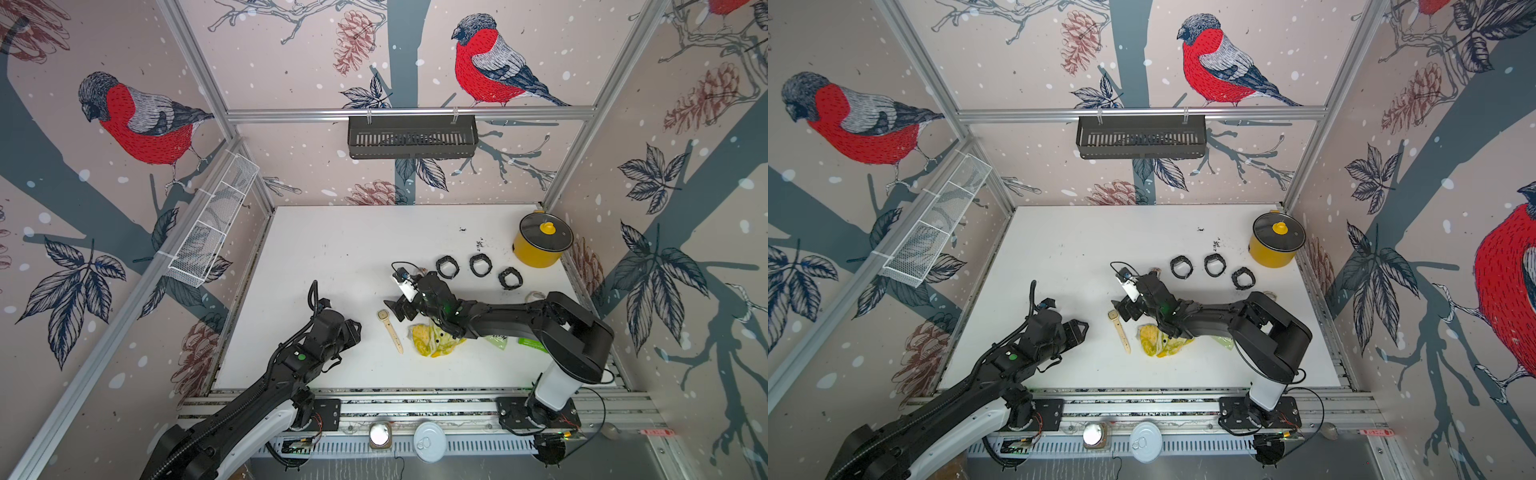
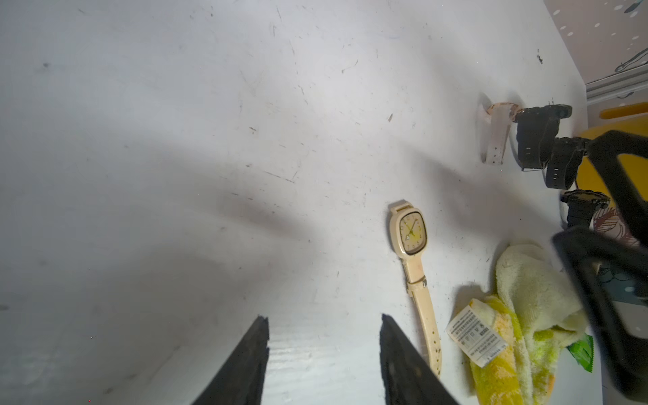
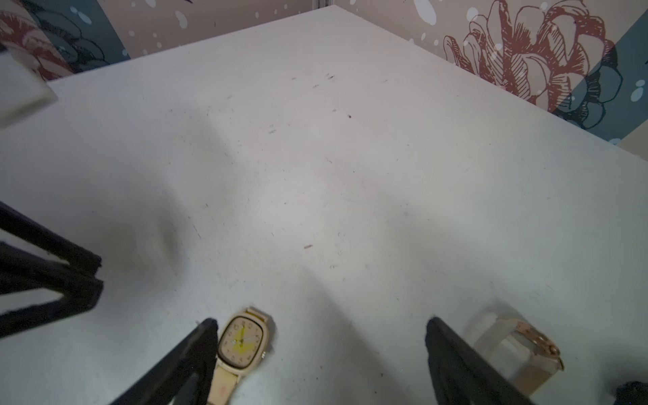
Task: Wipe the watch dial
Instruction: Move the watch to the center of the board, then pick up the watch at the center of the board.
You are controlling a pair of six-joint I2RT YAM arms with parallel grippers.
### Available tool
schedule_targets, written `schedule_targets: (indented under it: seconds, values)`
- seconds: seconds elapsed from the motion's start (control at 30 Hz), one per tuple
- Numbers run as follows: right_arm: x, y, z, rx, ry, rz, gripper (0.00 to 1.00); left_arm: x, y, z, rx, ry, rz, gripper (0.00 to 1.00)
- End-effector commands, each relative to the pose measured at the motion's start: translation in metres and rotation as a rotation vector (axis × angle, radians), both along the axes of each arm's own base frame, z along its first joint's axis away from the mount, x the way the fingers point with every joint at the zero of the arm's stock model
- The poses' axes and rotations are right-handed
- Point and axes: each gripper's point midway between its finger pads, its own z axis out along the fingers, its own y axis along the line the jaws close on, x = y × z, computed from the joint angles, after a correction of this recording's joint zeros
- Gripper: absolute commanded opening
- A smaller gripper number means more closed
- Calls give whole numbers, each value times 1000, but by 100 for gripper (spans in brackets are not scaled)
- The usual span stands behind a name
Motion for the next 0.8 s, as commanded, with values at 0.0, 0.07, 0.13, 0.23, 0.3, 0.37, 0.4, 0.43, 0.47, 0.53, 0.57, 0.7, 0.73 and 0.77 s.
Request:
schedule_targets:
  seconds: [0.0, 0.07, 0.13, 0.23, 0.3, 0.37, 0.4, 0.43, 0.47, 0.53, 0.57, 0.7, 0.73, 0.77]
  values:
    - [-19, -9, -28, -82, 334, -111, 80, 9, 9, 8, 25, -71, 42, 52]
    - [-32, -8, -39, -143, 458, -152, 73, 10, 17, 11, 46, -81, 80, 52]
    - [-50, -4, -53, -187, 528, -164, 67, 11, 25, 14, 63, -95, 119, 53]
    - [-69, 3, -67, -215, 562, -164, 66, 12, 29, 15, 55, -104, 142, 53]
    - [-69, 1, -80, -261, 557, -209, 66, 12, 30, 14, 54, -100, 147, 53]
    - [-66, 2, -90, -302, 541, -241, 65, 12, 29, 14, 50, -98, 143, 53]
    - [-65, 4, -94, -323, 532, -247, 63, 12, 27, 15, 44, -100, 138, 53]
    - [-64, 6, -99, -344, 522, -259, 62, 12, 26, 14, 42, -97, 134, 53]
    - [-63, 7, -102, -364, 513, -267, 62, 11, 26, 13, 40, -95, 130, 53]
    - [-61, 7, -112, -402, 512, -283, 59, 11, 25, 12, 41, -91, 122, 53]
    - [-62, 8, -114, -407, 514, -285, 57, 11, 25, 12, 42, -90, 121, 53]
    - [-65, 13, -117, -409, 523, -286, 45, 9, 25, 11, 42, -91, 120, 53]
    - [-66, 12, -118, -419, 525, -287, 44, 9, 25, 11, 41, -94, 119, 53]
    - [-67, 11, -117, -429, 524, -293, 44, 10, 26, 12, 41, -96, 121, 53]
